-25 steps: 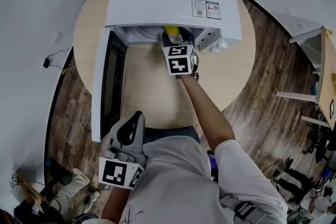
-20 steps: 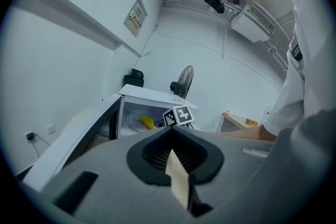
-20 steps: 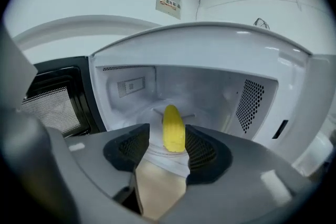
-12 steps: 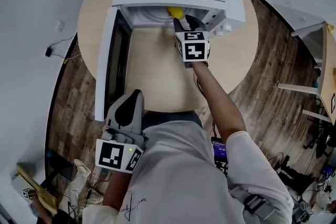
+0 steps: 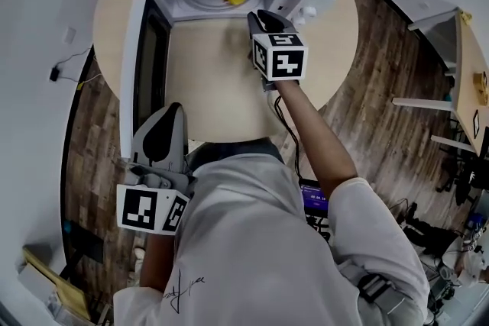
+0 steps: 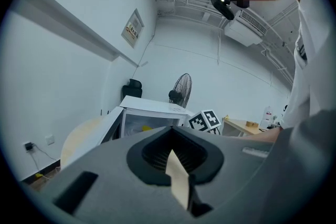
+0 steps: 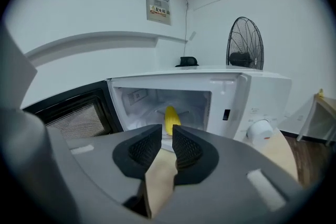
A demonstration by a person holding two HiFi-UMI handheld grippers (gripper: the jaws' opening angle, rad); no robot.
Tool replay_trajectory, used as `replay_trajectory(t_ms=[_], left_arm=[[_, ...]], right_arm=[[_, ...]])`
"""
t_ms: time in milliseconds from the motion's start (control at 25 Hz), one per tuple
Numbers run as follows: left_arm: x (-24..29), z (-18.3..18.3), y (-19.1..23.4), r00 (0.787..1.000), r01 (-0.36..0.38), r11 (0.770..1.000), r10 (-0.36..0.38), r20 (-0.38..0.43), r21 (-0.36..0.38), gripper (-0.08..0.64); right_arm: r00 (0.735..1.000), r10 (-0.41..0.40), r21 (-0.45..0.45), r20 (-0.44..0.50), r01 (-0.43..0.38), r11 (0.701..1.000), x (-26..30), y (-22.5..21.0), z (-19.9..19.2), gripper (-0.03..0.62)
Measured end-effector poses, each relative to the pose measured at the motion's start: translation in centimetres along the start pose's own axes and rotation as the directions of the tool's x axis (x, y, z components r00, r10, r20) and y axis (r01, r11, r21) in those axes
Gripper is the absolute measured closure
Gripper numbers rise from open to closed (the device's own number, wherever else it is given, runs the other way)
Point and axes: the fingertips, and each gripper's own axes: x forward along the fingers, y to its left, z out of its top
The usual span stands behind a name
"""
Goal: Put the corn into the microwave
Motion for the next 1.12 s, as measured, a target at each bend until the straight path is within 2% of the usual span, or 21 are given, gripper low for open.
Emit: replay_trajectory(t_ms=[360,680,1000,1120], left_arm=[[-0.1,-0.2,-1.6,0.999,0.046,0.998,-0.046,0.0,0.053,0.568],[-0.7,-1.2,-1.9,0.998,0.068,0.997,-0.068,-0.01,0.033,0.568],[-1.1,-1.4,-1.0,0.997,0.074,0.997,-0.074,-0.023,0.013,0.568],[-1.1,-1.6,-0.7,0.997,0.066,0.998,-0.066,-0.025,0.014,0.568]], right_arm=[[1.0,0.013,0.063,0.013,-0.013,0.998,-5.1,-0.1,-0.3,0.529],[1.0,0.013,0.059,0.001,-0.013,0.998,-9.3,0.3,-1.6,0.549],[0.998,0.022,0.1,0.05,-0.027,0.995,-13.4,1.9,-1.3,0.555],[0.998,0.02,0.108,0.063,-0.027,0.994,-14.9,2.5,-1.3,0.58]])
